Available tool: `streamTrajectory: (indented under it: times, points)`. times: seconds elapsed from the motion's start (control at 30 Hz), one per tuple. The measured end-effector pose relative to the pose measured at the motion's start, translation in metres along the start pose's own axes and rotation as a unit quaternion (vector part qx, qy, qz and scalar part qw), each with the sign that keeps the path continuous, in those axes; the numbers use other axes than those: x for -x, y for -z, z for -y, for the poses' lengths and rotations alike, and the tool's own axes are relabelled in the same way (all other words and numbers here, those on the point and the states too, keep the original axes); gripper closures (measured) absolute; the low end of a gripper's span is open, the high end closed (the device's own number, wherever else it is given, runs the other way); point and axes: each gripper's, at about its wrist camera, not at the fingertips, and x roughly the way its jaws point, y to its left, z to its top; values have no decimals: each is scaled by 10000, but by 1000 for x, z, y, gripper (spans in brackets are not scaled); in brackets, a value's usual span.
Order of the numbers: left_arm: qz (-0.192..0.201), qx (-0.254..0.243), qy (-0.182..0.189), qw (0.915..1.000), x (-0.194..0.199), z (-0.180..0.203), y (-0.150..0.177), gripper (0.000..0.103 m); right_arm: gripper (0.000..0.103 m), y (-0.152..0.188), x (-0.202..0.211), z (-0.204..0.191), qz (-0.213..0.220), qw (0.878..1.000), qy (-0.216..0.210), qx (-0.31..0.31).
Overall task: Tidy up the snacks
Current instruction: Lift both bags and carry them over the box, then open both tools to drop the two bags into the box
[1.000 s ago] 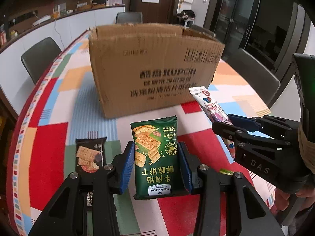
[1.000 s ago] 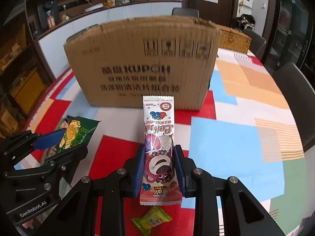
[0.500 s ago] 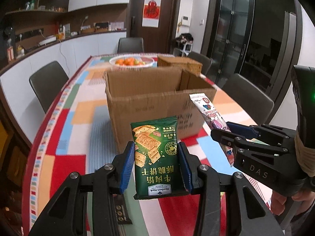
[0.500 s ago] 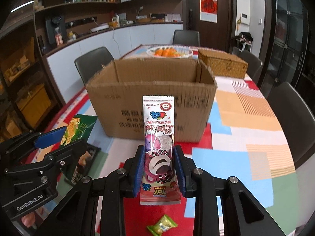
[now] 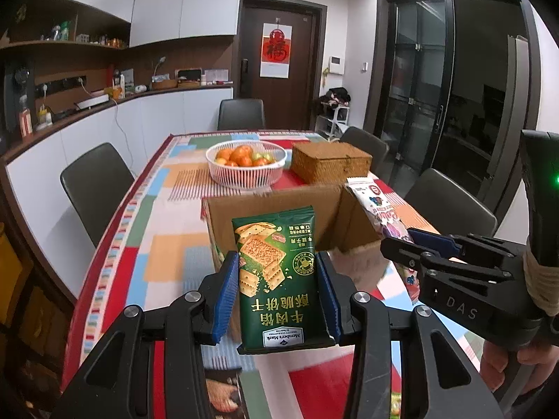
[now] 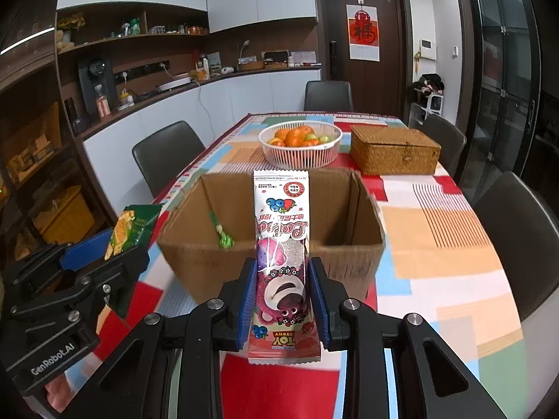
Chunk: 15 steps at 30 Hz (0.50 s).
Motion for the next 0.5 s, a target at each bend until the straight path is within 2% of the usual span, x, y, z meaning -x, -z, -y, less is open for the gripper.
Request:
streamTrajectory:
  times: [0.5]
  points:
    - [-154, -69, -110, 9998, -62, -16, -50, 60, 72, -54, -42, 15, 33, 9998, 159, -96]
